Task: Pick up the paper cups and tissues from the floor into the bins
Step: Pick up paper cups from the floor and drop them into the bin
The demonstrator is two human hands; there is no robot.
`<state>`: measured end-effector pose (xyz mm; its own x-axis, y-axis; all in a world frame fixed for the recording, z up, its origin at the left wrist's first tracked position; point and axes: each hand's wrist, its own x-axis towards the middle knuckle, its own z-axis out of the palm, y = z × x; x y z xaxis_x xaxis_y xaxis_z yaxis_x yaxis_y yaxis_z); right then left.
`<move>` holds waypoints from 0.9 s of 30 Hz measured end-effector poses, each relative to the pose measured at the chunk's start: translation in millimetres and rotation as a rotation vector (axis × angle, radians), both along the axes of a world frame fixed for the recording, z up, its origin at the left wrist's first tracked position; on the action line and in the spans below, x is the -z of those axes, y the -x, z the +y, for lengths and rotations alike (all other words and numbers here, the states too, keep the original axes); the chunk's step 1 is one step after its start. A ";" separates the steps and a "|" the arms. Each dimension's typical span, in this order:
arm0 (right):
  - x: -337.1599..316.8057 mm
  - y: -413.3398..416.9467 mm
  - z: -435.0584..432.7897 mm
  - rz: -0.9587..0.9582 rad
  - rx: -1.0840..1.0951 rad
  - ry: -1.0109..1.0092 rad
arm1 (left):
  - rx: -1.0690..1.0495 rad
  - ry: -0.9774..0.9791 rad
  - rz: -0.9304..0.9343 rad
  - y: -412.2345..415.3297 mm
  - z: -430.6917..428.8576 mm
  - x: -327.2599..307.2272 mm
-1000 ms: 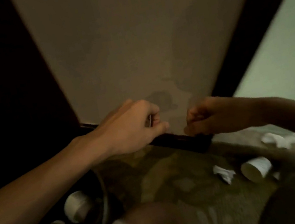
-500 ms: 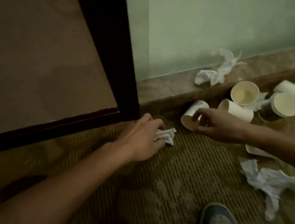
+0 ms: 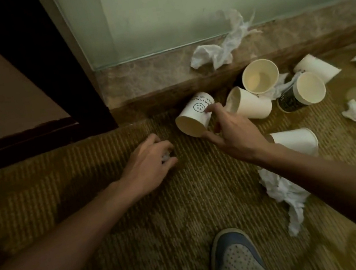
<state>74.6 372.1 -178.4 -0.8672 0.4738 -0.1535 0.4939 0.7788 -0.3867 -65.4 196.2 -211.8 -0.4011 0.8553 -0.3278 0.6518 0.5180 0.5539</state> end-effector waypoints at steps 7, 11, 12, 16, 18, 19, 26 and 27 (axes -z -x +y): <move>0.6 1.1 4.4 0.088 -0.037 -0.054 | -0.068 -0.009 -0.103 11.1 -1.5 0.8; -5.3 5.8 5.9 0.112 0.005 0.033 | -0.353 -0.141 -0.310 5.6 -5.3 -7.2; -9.6 7.6 7.9 0.112 0.045 0.088 | -0.404 -0.222 -0.326 5.4 -6.7 -11.7; -32.0 8.1 20.2 0.078 0.169 0.294 | -0.418 -0.414 -0.217 3.9 -9.0 -29.0; -41.3 3.6 23.0 0.031 0.209 0.495 | -0.374 -0.453 -0.235 -1.1 -9.8 -33.9; -44.9 0.8 22.6 0.003 0.233 0.609 | -0.335 -0.457 -0.236 -5.0 -10.7 -36.6; -48.9 -28.7 11.0 -0.185 0.271 1.040 | 0.069 -0.383 -0.060 -33.5 -8.4 -49.6; -47.7 -34.4 8.7 -0.201 0.268 1.085 | 0.109 -0.368 -0.056 -39.1 -7.2 -50.3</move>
<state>109.0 380.8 -130.6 -0.6714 0.1722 -0.7208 0.7234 -0.0590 -0.6879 -26.3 189.1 -161.5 -0.2918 0.9564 -0.0097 0.6551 0.2073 0.7265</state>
